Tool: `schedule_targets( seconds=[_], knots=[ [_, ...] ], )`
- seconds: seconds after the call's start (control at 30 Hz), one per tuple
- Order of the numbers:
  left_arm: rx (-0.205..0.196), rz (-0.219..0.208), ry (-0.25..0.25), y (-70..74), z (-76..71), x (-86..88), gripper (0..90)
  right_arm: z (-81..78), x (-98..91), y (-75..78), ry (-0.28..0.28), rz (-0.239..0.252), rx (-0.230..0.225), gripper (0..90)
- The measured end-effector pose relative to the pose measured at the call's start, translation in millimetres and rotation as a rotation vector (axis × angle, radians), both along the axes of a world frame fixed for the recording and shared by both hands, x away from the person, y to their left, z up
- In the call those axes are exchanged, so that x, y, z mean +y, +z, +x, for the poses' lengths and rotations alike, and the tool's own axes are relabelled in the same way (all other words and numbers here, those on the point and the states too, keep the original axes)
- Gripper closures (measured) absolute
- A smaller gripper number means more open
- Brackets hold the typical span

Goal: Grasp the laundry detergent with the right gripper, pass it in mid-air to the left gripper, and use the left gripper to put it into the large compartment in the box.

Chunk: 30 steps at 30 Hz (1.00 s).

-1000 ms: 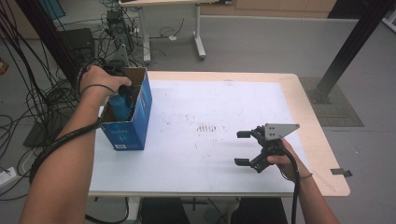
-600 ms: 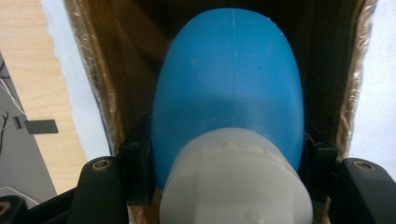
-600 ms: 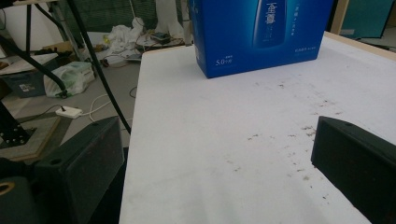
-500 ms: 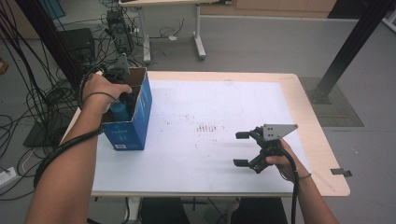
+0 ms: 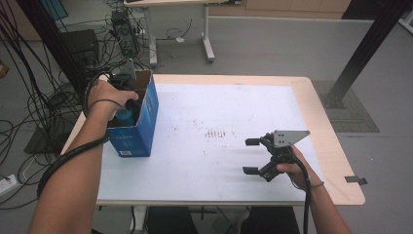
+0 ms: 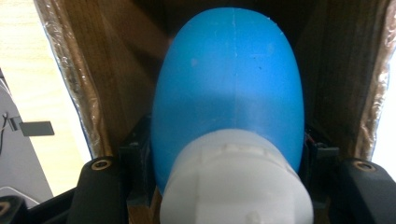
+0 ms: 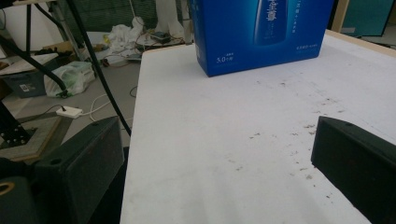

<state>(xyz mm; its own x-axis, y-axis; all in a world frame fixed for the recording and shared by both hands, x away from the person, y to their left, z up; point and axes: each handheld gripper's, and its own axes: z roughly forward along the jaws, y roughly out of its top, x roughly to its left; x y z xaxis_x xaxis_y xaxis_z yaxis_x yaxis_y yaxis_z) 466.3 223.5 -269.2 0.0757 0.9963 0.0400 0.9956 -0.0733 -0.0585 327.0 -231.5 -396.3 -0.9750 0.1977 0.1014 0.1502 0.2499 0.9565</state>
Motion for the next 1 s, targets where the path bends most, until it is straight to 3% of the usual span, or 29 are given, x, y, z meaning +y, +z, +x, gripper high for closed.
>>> schedule_targets(
  seconds=[1.0],
  knots=[
    [0.008, -0.009, 0.008, -0.1, 0.8, 3.2, 37.4, 0.3, -0.9, -1.3, -0.004, 0.002, 0.001, 2.4]
  ],
)
